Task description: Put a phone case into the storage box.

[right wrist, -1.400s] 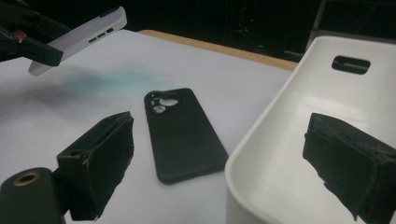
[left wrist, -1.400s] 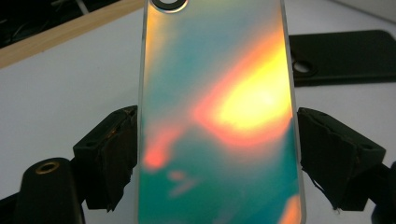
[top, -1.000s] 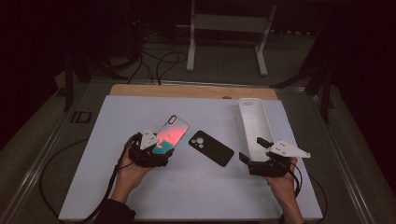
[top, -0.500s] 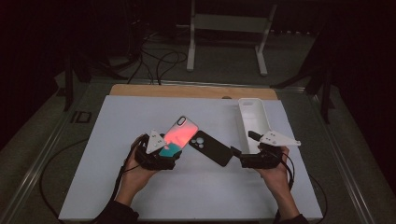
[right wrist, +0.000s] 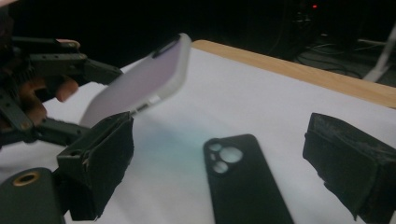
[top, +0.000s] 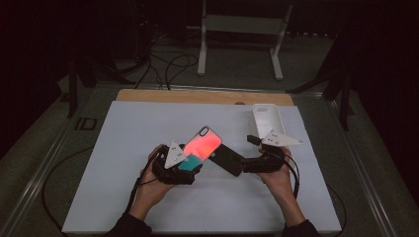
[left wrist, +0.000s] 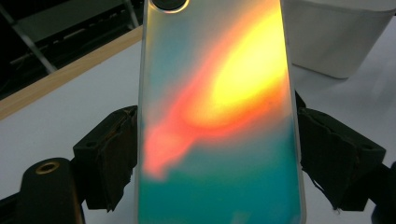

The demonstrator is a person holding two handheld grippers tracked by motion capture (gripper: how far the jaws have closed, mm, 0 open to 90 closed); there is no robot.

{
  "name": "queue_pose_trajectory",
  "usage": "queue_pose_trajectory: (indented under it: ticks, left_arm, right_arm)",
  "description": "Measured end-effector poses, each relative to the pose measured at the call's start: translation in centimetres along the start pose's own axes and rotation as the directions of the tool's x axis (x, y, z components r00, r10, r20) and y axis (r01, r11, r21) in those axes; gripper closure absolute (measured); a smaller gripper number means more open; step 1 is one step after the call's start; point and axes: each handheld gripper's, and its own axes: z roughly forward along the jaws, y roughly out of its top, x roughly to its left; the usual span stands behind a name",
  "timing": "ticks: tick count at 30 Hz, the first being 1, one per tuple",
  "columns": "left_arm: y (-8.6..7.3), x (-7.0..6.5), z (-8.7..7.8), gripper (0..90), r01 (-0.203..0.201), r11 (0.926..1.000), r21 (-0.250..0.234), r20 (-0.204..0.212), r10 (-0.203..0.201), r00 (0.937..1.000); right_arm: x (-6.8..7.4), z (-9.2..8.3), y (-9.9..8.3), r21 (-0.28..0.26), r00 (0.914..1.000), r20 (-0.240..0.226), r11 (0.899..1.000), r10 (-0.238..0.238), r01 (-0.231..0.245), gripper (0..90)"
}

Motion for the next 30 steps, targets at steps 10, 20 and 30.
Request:
queue_pose_trajectory:
  ticks: [10, 20, 30]
  left_arm:
    - [0.6, -1.8, 0.3, 17.0, -0.03, 0.9993, -0.021, 0.038, 0.031, 0.9988]
    - [0.8, -2.6, 0.3, 17.0, -0.043, 0.998, -0.047, 0.053, 0.046, 0.9975]
    - [0.4, -2.2, 0.7, 17.0, -0.02, 0.9991, -0.038, 0.037, 0.022, 0.9991]
  right_arm:
    - [1.7, 2.1, 0.8, 0.027, 0.9961, -0.086, 0.999, 0.021, -0.019, 8.8]
    - [2.8, 4.1, 0.9, 0.092, 0.9848, -0.16, 0.994, 0.068, -0.054, 23.0]
    - [3.6, 5.0, 0.6, 0.153, 0.9788, -0.178, 0.985, 0.102, -0.075, 51.3]
